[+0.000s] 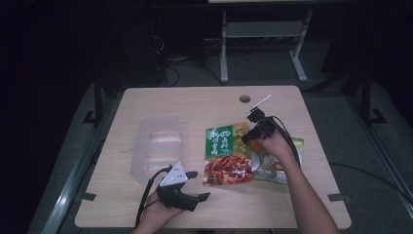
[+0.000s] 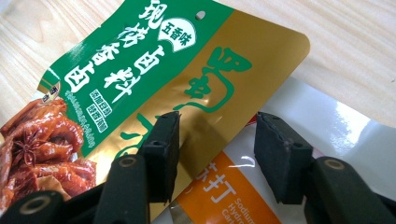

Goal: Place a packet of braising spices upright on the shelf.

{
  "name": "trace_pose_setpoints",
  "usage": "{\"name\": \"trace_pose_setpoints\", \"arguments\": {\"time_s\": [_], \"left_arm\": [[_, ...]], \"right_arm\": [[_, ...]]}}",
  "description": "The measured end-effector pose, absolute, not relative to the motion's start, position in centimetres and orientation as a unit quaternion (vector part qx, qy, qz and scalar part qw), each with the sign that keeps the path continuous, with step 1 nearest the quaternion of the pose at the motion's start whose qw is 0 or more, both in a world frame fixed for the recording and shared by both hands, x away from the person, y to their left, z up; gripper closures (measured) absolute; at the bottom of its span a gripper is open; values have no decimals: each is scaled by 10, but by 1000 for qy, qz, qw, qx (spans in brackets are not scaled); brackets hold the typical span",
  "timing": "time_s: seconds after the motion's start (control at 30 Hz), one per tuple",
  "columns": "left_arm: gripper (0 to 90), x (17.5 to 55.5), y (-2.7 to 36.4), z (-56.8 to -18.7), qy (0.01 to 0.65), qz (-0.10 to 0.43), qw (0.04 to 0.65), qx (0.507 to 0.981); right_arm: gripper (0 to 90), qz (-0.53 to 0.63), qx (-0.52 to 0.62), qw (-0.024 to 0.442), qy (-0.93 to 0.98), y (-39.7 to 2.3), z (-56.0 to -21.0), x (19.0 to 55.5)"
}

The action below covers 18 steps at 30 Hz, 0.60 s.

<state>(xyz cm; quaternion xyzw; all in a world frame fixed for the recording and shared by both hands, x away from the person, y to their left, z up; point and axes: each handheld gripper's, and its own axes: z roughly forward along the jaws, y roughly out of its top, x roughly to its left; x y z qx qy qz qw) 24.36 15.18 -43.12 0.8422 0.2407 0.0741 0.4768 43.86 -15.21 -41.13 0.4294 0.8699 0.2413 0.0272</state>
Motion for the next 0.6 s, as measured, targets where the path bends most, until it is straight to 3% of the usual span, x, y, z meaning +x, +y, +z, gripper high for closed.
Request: {"name": "trace_pose_setpoints", "arguments": {"time_s": [0.1, 0.43, 0.6], "left_arm": [[201, 243, 151, -431, 241, 72, 476, 843], [201, 244, 150, -433, 244, 72, 477, 841], [201, 244, 150, -432, 244, 72, 478, 840]], "right_arm": [[525, 239, 423, 33, 873, -151, -412, 439], [704, 232, 414, 51, 879, -151, -411, 439], [584, 242, 427, 44, 870, -152, -412, 442]]}}
